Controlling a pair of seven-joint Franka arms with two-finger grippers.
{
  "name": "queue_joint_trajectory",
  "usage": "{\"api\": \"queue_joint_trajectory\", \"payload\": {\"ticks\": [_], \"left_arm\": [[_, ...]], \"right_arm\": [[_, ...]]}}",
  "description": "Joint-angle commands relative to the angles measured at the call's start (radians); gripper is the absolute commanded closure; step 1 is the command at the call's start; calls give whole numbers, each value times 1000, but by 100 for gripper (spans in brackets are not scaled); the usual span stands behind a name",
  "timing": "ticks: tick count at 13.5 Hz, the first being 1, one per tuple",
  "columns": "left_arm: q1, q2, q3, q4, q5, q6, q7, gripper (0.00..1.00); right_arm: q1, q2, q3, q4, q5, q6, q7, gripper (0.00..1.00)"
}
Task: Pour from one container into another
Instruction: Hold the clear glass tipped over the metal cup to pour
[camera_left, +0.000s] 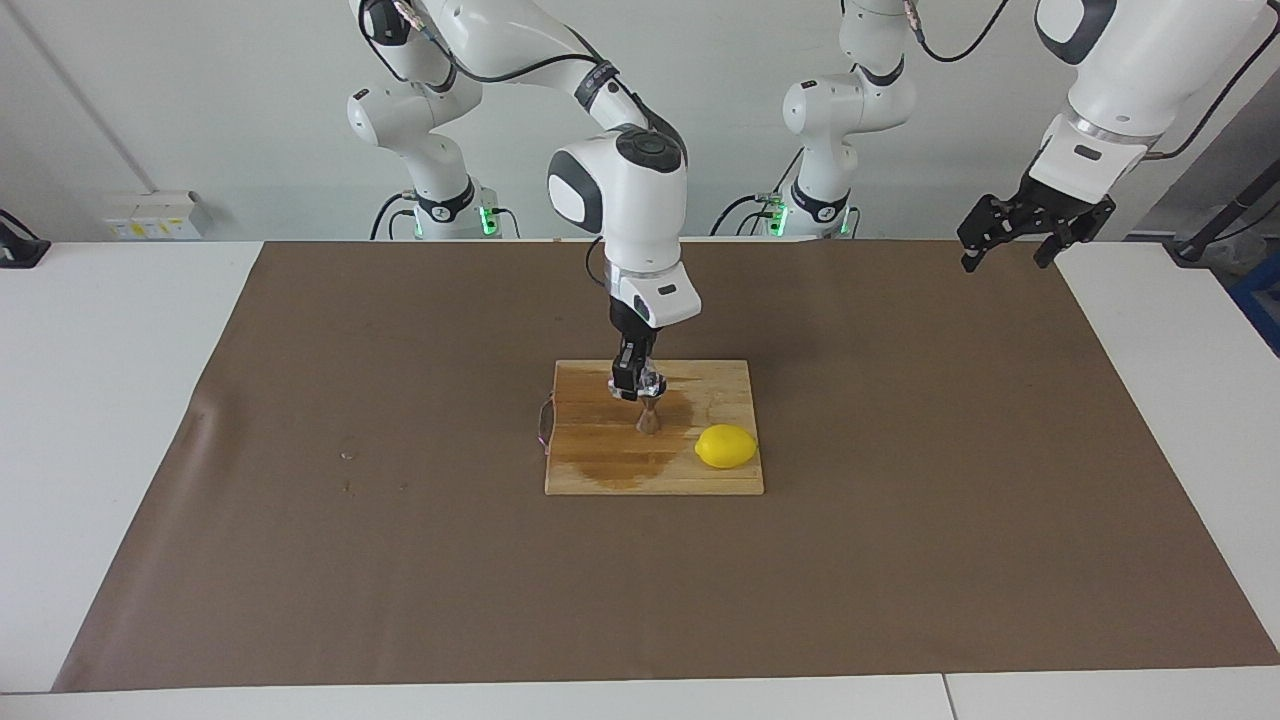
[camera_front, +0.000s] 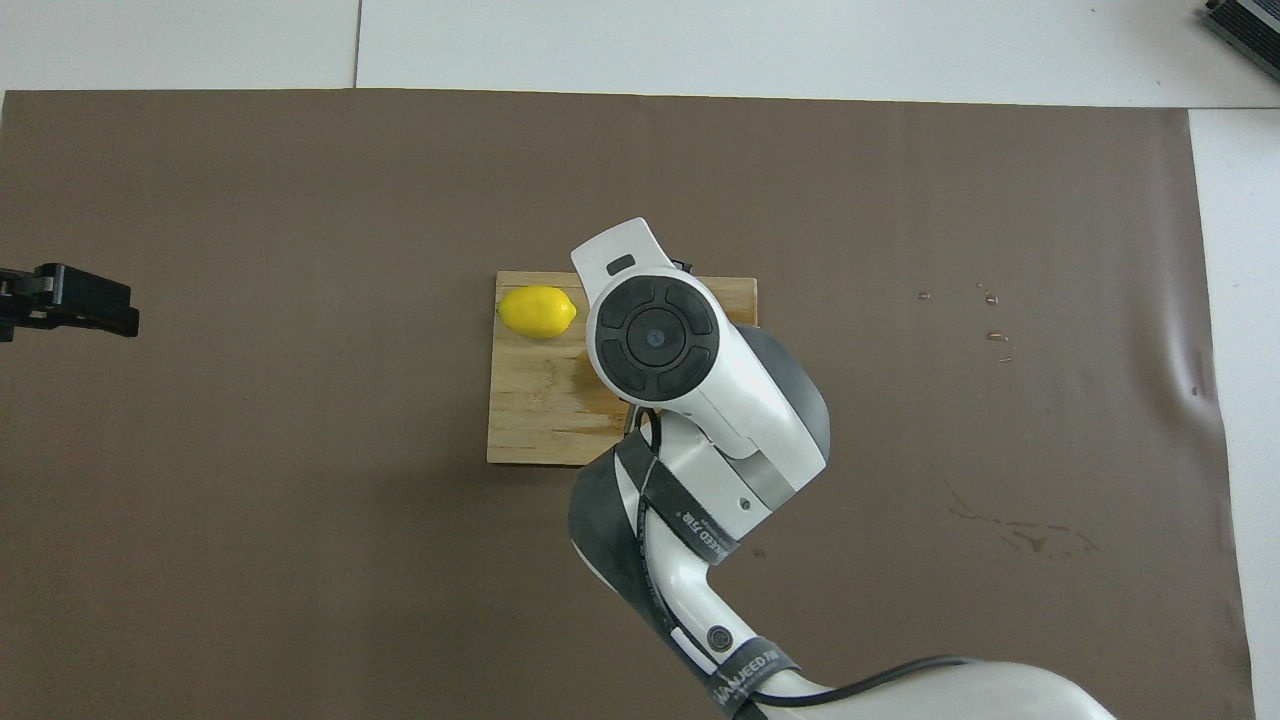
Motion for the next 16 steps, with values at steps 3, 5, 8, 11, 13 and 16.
{"api": "queue_joint_trajectory", "payload": {"ticks": [3, 5, 8, 11, 13, 16], "left_arm": [[2, -20, 1, -20, 10, -4, 12, 0], [2, -20, 1, -20, 10, -5, 12, 0], [2, -20, 1, -20, 10, -4, 12, 0], [2, -20, 1, -20, 10, -4, 12, 0], [2, -20, 3, -20, 10, -4, 12, 0], [2, -20, 3, -20, 10, -4, 12, 0]], "right_arm": [[-1, 15, 4, 31, -36, -23, 20, 100], [-9, 15, 4, 31, -26, -11, 22, 100], [-40, 4, 5, -1, 20, 72, 27, 100], [-70, -28, 7, -11, 92, 104, 17, 100], [-124, -48, 8, -11, 160, 116, -22, 100], [-222, -82, 8, -11, 302, 113, -136, 100]]}}
